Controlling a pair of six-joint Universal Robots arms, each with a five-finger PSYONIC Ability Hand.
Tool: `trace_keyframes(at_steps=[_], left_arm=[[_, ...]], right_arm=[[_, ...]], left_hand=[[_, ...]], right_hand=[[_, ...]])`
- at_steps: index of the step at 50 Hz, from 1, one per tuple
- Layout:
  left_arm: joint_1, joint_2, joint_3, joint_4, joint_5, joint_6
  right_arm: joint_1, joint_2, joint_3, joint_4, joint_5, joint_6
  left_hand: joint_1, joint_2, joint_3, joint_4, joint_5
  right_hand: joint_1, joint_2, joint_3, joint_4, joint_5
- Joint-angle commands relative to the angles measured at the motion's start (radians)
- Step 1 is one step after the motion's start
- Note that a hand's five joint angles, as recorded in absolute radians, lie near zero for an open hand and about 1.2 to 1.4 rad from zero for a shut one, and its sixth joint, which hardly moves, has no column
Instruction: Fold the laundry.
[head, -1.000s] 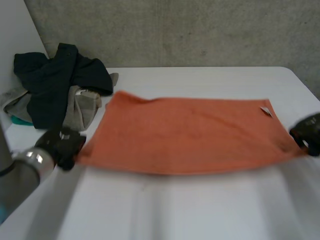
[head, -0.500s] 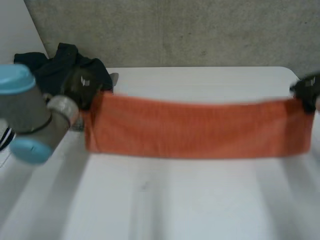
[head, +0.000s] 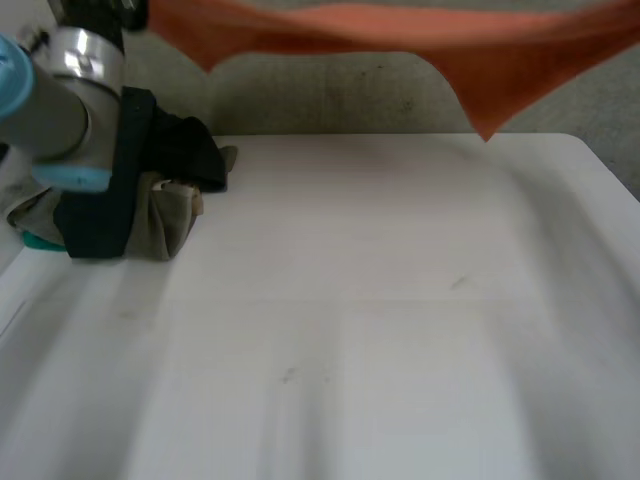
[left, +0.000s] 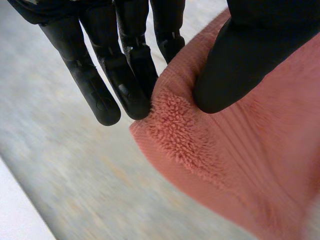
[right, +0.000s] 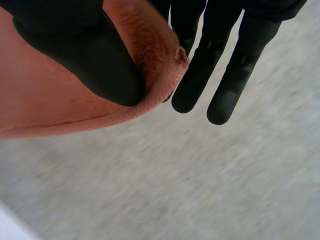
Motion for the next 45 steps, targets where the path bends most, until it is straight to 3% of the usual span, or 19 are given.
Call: trace_keyframes(at_steps=[1,8,12,16,21,25,31,36,45], left_arm=[[-0.010,-0.004,-0.231,-0.018,0.004,0.010],[-0.024,0.033,-0.504,-0.039,0.004,0.019],[-0.021,0.161,-0.691,-0.128,0.002,0.024],[-0.013,0.330,-0.889,-0.295,-0.006,0.071],[0.020,0.592,-1.132,-0.581,-0.003,0.221],[0.060,0.684,-1.213,-0.682,0.005,0.314],[0.068,0.613,-1.165,-0.616,0.005,0.341],[0.039,0.431,-1.000,-0.455,0.002,0.325],[-0.015,0.131,-0.641,-0.329,-0.010,0.280]], right_arm=[[-0.004,0.052,0.122,0.040,-0.049,-0.030],[-0.010,0.050,0.300,0.145,-0.058,-0.131],[-0.014,0.024,0.421,0.253,-0.061,-0.206],[-0.089,-0.140,0.602,0.388,-0.061,-0.324],[-0.237,-0.380,0.873,0.539,-0.075,-0.638],[-0.298,-0.468,0.970,0.551,-0.121,-0.795],[-0.301,-0.442,0.935,0.511,-0.156,-0.708],[-0.257,-0.246,0.811,0.361,-0.193,-0.543],[-0.156,-0.042,0.587,0.141,-0.135,-0.415]], left_hand=[[0.244,0.198,0.202,0.191,0.235],[0.244,0.198,0.202,0.191,0.235],[0.244,0.198,0.202,0.191,0.235],[0.244,0.198,0.202,0.191,0.235],[0.244,0.198,0.202,0.191,0.235],[0.244,0.198,0.202,0.191,0.235],[0.244,0.198,0.202,0.191,0.235],[0.244,0.198,0.202,0.191,0.235],[0.244,0.198,0.202,0.191,0.235]], right_hand=[[0.278,0.221,0.207,0.199,0.200],[0.278,0.221,0.207,0.199,0.200],[0.278,0.221,0.207,0.199,0.200],[0.278,0.221,0.207,0.199,0.200],[0.278,0.221,0.207,0.199,0.200],[0.278,0.221,0.207,0.199,0.200],[0.278,0.221,0.207,0.199,0.200],[0.278,0.221,0.207,0.199,0.200],[0.278,0.221,0.207,0.199,0.200]])
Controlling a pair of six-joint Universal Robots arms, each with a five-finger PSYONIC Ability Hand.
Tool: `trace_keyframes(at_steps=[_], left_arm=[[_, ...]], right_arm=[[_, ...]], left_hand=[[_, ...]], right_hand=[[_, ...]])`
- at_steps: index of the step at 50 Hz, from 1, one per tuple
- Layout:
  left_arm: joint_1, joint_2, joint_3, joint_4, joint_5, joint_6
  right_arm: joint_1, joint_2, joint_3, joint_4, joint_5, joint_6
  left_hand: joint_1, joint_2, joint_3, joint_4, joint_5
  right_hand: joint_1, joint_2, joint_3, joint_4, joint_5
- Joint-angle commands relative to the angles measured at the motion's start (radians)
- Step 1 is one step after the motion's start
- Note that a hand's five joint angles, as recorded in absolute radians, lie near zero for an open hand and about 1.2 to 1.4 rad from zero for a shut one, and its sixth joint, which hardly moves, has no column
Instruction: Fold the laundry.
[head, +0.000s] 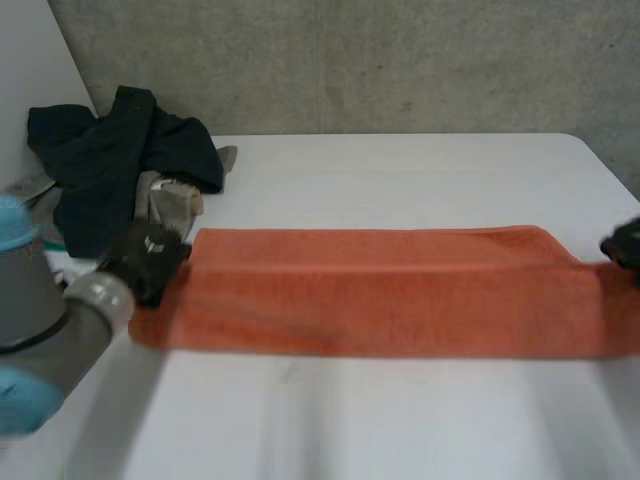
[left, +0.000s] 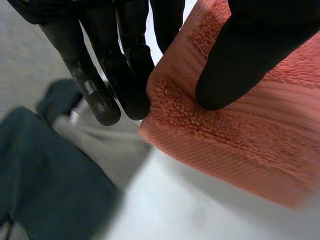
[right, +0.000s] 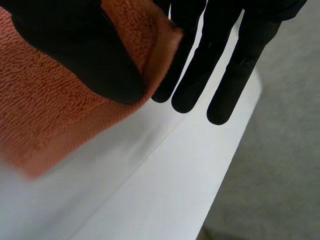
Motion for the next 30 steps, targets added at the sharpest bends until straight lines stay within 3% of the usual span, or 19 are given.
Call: trace_keyframes(at_steps=[1,12,13,14,15,16,17,18,23,28,30], left_arm=[[-0.039,-0.250,0.309,0.089,-0.006,-0.030],[-0.081,-0.524,0.651,0.076,-0.066,-0.034],[-0.082,-0.531,0.663,0.076,-0.067,-0.036],[-0.084,-0.537,0.671,0.077,-0.069,-0.036],[-0.085,-0.542,0.676,0.083,-0.069,-0.037],[-0.087,-0.542,0.677,0.085,-0.067,-0.039],[-0.091,-0.539,0.677,0.086,-0.069,-0.042],[-0.098,-0.537,0.679,0.086,-0.069,-0.045],[-0.133,-0.440,0.644,0.076,-0.071,-0.132],[-0.125,-0.315,0.512,0.077,-0.061,-0.221],[-0.121,-0.260,0.445,0.079,-0.060,-0.243]], right_arm=[[0.067,0.184,-0.191,-0.170,0.066,0.089],[0.136,0.388,-0.412,-0.208,0.135,0.096],[0.137,0.398,-0.427,-0.219,0.142,0.104],[0.145,0.414,-0.450,-0.244,0.166,0.122],[0.148,0.415,-0.455,-0.254,0.181,0.132],[0.154,0.414,-0.459,-0.264,0.192,0.145],[0.157,0.411,-0.461,-0.271,0.206,0.159],[0.163,0.403,-0.456,-0.284,0.229,0.191],[0.163,0.322,-0.371,-0.267,0.240,0.282],[0.153,0.100,-0.154,-0.229,0.146,0.322],[0.139,0.023,-0.065,-0.198,0.071,0.327]], left_hand=[[0.244,0.198,0.201,0.191,0.235],[0.244,0.198,0.201,0.191,0.235],[0.166,0.120,0.123,0.113,0.157],[-0.335,-0.381,-0.377,-0.388,-0.344],[-0.978,-1.024,-1.020,-1.031,-0.987],[-0.791,-0.837,-0.834,-0.844,-0.800],[-0.809,-0.855,-0.852,-0.862,-0.818],[-0.972,-1.018,-1.015,-1.025,-0.981],[-0.978,-1.024,-1.020,-1.031,-0.987],[-0.978,-1.024,-1.020,-1.031,-0.987],[-0.978,-1.024,-1.020,-1.031,-0.987]], right_hand=[[0.278,0.221,0.207,0.199,0.196],[0.278,0.221,0.207,0.199,0.196],[-0.105,-0.162,-0.175,-0.184,-0.187],[-0.944,-1.001,-1.014,-1.023,-1.026],[-0.944,-1.001,-1.014,-1.023,-1.026],[-0.944,-1.001,-1.014,-1.023,-1.026],[-0.944,-1.001,-1.014,-1.023,-1.026],[-0.944,-1.001,-1.014,-1.023,-1.026],[-0.944,-1.001,-1.014,-1.023,-1.026],[-0.944,-1.001,-1.014,-1.023,-1.026],[-0.944,-1.001,-1.014,-1.023,-1.026]])
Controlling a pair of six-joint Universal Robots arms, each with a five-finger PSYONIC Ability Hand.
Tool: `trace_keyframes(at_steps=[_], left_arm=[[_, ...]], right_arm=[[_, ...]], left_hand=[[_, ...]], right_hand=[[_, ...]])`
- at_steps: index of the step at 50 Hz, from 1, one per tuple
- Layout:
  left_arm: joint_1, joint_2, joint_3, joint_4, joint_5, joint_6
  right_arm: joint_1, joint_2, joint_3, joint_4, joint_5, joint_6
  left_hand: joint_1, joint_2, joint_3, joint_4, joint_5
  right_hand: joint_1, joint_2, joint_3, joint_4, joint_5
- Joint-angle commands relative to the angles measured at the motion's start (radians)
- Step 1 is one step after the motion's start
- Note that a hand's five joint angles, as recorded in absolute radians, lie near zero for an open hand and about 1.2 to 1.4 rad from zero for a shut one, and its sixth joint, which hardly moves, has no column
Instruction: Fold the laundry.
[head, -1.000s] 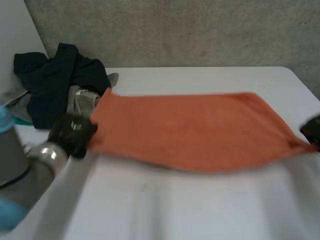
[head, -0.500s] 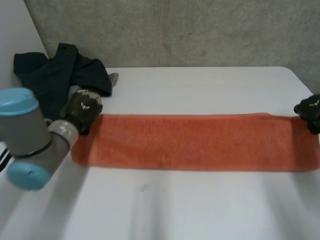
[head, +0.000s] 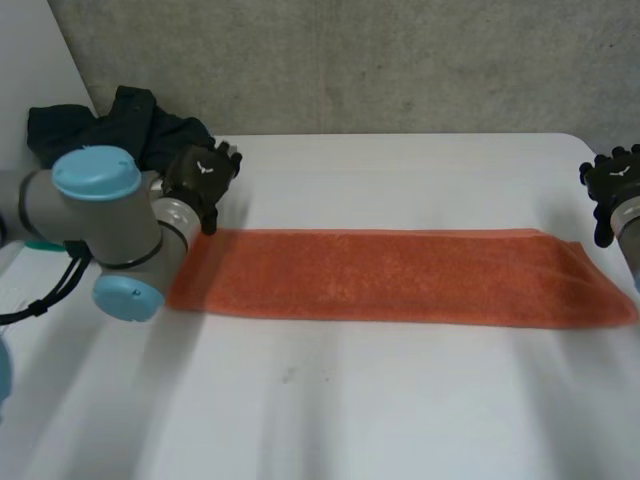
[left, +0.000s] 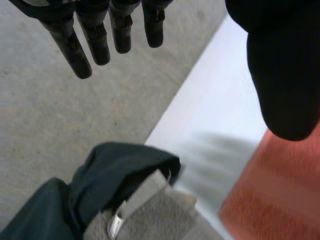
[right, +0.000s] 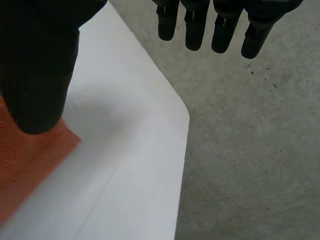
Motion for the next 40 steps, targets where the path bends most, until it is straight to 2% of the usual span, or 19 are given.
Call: trace_keyframes(at_steps=[1,3,7,14,16,17,18,22,23,27,33,37,38,39,40], left_arm=[[0.007,0.183,-0.195,0.004,0.009,-0.102],[0.008,0.207,-0.237,0.011,0.012,-0.104],[0.008,0.242,-0.309,0.028,0.041,-0.105],[0.004,0.255,-0.353,0.051,0.076,-0.107],[-0.001,0.253,-0.353,0.051,0.076,-0.108],[-0.001,0.253,-0.352,0.051,0.076,-0.110],[-0.001,0.253,-0.352,0.051,0.075,-0.110],[-0.002,0.261,-0.353,0.051,0.073,-0.110],[-0.001,0.265,-0.353,0.050,0.073,-0.110],[0.004,0.330,-0.364,0.050,0.073,-0.113],[0.010,0.385,-0.387,0.050,0.075,-0.113],[0.011,0.405,-0.402,0.050,0.073,-0.113],[0.011,0.408,-0.407,0.050,0.073,-0.114],[0.011,0.417,-0.416,0.048,0.073,-0.118],[0.011,0.420,-0.421,0.050,0.075,-0.124]], right_arm=[[-0.031,-0.263,0.285,0.078,-0.171,0.044],[-0.082,-0.272,0.352,0.118,-0.233,0.044],[-0.165,-0.275,0.426,0.155,-0.284,0.031],[-0.198,-0.212,0.457,0.049,-0.283,0.028],[-0.204,-0.168,0.457,-0.022,-0.275,0.027],[-0.207,-0.160,0.455,-0.043,-0.271,0.025],[-0.212,-0.154,0.454,-0.064,-0.266,0.025],[-0.253,-0.158,0.445,-0.147,-0.177,0.001],[-0.262,-0.162,0.435,-0.163,-0.130,-0.027],[-0.273,-0.183,0.391,-0.163,-0.050,-0.151],[-0.282,-0.200,0.363,-0.175,-0.036,-0.347],[-0.151,-0.217,0.354,-0.161,-0.062,-0.323],[-0.094,-0.223,0.368,-0.152,-0.079,-0.270],[-0.069,-0.231,0.377,-0.148,-0.093,-0.234],[-0.052,-0.238,0.388,-0.146,-0.108,-0.192]], left_hand=[[-0.020,-0.028,-0.036,-0.028,-0.044],[-0.020,-0.028,-0.036,-0.028,-0.044],[-0.020,-0.028,-0.036,-0.028,-0.044],[-0.020,-0.028,-0.036,-0.028,-0.044],[-0.020,-0.028,-0.036,-0.028,-0.044],[-0.020,-0.028,-0.036,-0.028,-0.044],[-0.020,-0.028,-0.036,-0.028,-0.044],[-0.020,-0.028,-0.036,-0.028,-0.044],[-0.020,-0.028,-0.036,-0.028,-0.044],[-0.020,-0.028,-0.036,-0.028,-0.044],[-0.020,-0.028,-0.036,-0.028,-0.044],[-0.020,-0.028,-0.036,-0.028,-0.044],[-0.020,-0.028,-0.036,-0.028,-0.044],[-0.020,-0.028,-0.036,-0.028,-0.044],[-0.020,-0.028,-0.036,-0.028,-0.044]], right_hand=[[-0.037,-0.023,-0.019,-0.019,-0.029],[0.007,0.021,0.025,0.025,0.015],[0.057,0.071,0.075,0.075,0.065],[0.177,0.191,0.195,0.196,0.186],[0.458,0.472,0.476,0.476,0.466],[0.732,0.747,0.751,0.751,0.741],[1.167,1.182,1.185,1.186,1.176],[1.172,1.186,1.190,1.190,1.180],[1.172,1.186,1.190,1.190,1.180],[1.172,1.186,1.190,1.190,1.180],[1.172,1.186,1.190,1.190,1.180],[1.172,1.186,1.190,1.190,1.180],[0.521,0.536,0.540,0.540,0.530],[0.105,0.120,0.123,0.124,0.114],[-0.050,-0.036,-0.032,-0.032,-0.042]])
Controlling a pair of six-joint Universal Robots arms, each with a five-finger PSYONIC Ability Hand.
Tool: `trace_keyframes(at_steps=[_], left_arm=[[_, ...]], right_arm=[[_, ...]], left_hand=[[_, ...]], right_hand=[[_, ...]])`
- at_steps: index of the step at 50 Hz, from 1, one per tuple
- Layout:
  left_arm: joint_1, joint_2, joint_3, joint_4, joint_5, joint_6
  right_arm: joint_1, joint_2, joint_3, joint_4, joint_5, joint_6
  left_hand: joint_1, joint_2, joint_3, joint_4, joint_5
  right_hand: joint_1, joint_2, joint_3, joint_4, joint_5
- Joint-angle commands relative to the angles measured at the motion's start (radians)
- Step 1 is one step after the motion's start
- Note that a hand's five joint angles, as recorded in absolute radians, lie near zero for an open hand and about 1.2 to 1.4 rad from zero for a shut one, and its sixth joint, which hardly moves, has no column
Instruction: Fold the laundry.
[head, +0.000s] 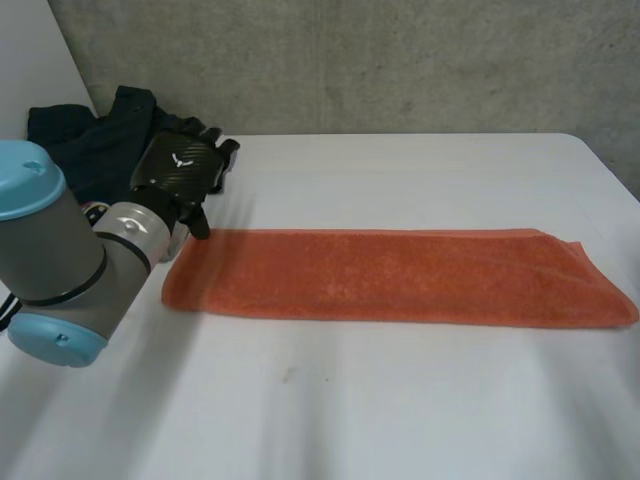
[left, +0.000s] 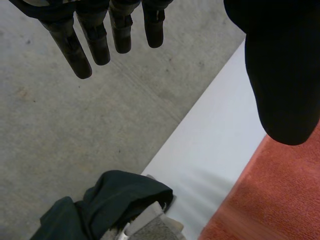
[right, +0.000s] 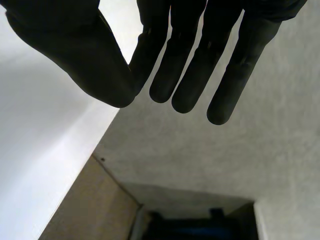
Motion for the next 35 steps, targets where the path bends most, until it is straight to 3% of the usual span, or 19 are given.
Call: trace_keyframes(at_steps=[1,6,12,27,28,29,30,32,35], left_arm=[[0.003,0.041,-0.039,0.000,0.001,-0.015],[-0.006,0.047,-0.052,0.000,0.004,-0.070],[-0.012,0.047,-0.048,0.000,0.004,-0.097],[-0.026,0.033,-0.055,0.002,0.004,-0.098],[-0.026,0.033,-0.055,0.002,0.004,-0.100],[-0.026,0.032,-0.055,0.002,0.004,-0.100],[-0.026,0.032,-0.055,0.002,0.004,-0.100],[-0.026,0.032,-0.055,0.002,0.004,-0.100],[-0.025,0.032,-0.053,0.002,0.004,-0.100]], right_arm=[[0.226,-0.055,0.039,0.030,-0.091,0.144],[0.131,-0.130,0.137,0.040,-0.292,0.412],[0.013,-0.130,0.152,0.129,-0.388,0.443],[-0.035,0.051,0.080,0.175,-0.402,0.440],[-0.035,0.057,0.079,0.172,-0.403,0.440],[-0.036,0.066,0.073,0.166,-0.399,0.442],[-0.038,0.069,0.067,0.163,-0.392,0.443],[-0.044,0.075,0.048,0.148,-0.373,0.442],[-0.062,0.080,0.022,0.134,-0.244,0.422]], left_hand=[[-0.020,-0.028,-0.036,-0.028,-0.044],[-0.020,-0.028,-0.036,-0.028,-0.044],[-0.020,-0.028,-0.036,-0.028,-0.044],[-0.020,-0.028,-0.036,-0.028,-0.044],[-0.020,-0.028,-0.036,-0.028,-0.044],[-0.020,-0.028,-0.036,-0.028,-0.044],[-0.020,-0.028,-0.036,-0.028,-0.044],[-0.020,-0.028,-0.036,-0.028,-0.044],[-0.020,-0.028,-0.036,-0.028,-0.044]], right_hand=[[-0.962,-1.001,-1.011,-1.020,-0.985],[-0.876,-0.915,-0.925,-0.934,-0.899],[-0.761,-0.800,-0.811,-0.819,-0.784],[-0.693,-0.733,-0.743,-0.752,-0.717],[-0.597,-0.637,-0.647,-0.656,-0.621],[-0.123,-0.162,-0.172,-0.181,-0.146],[0.164,0.125,0.114,0.106,0.141],[0.260,0.221,0.210,0.201,0.236],[0.260,0.221,0.210,0.201,0.236]])
